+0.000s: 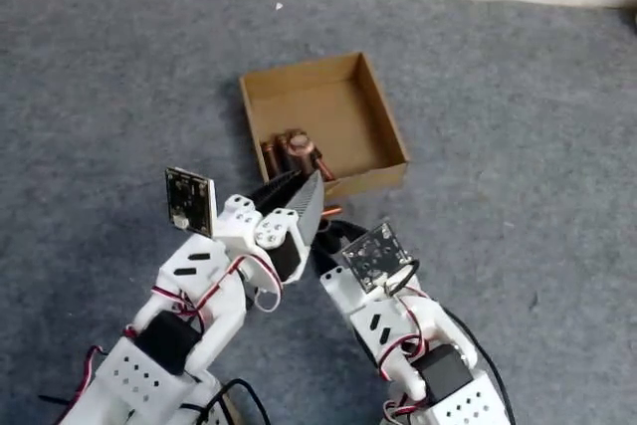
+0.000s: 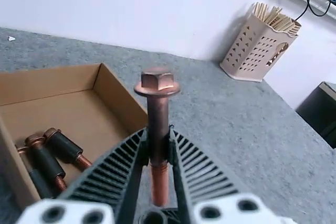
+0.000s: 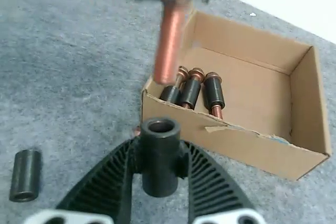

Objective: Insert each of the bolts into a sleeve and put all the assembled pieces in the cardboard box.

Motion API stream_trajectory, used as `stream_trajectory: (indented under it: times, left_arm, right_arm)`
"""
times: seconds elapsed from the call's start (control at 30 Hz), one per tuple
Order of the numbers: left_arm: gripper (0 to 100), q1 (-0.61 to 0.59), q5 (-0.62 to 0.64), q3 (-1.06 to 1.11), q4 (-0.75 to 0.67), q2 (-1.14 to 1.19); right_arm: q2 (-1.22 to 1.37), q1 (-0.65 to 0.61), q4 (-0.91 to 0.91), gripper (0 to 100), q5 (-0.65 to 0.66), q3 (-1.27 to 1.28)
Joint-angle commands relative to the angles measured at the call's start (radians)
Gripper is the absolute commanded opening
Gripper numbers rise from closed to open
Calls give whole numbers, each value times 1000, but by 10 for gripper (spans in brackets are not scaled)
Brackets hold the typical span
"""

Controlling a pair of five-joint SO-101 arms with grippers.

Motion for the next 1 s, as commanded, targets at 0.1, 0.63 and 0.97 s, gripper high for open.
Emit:
stream_trajectory:
  times: [0.1, 0.63, 0.97]
  left_arm:
    - [5, 16, -14, 22, -97, -25]
    - [5, 65, -15, 73, -97, -25]
    - [5, 67, -15, 73, -97, -19]
  right_arm:
    - [-13, -10, -38, 5, 9, -19]
    - [-13, 39, -35, 5, 6, -134]
    - [-13, 35, -33, 5, 9, -151]
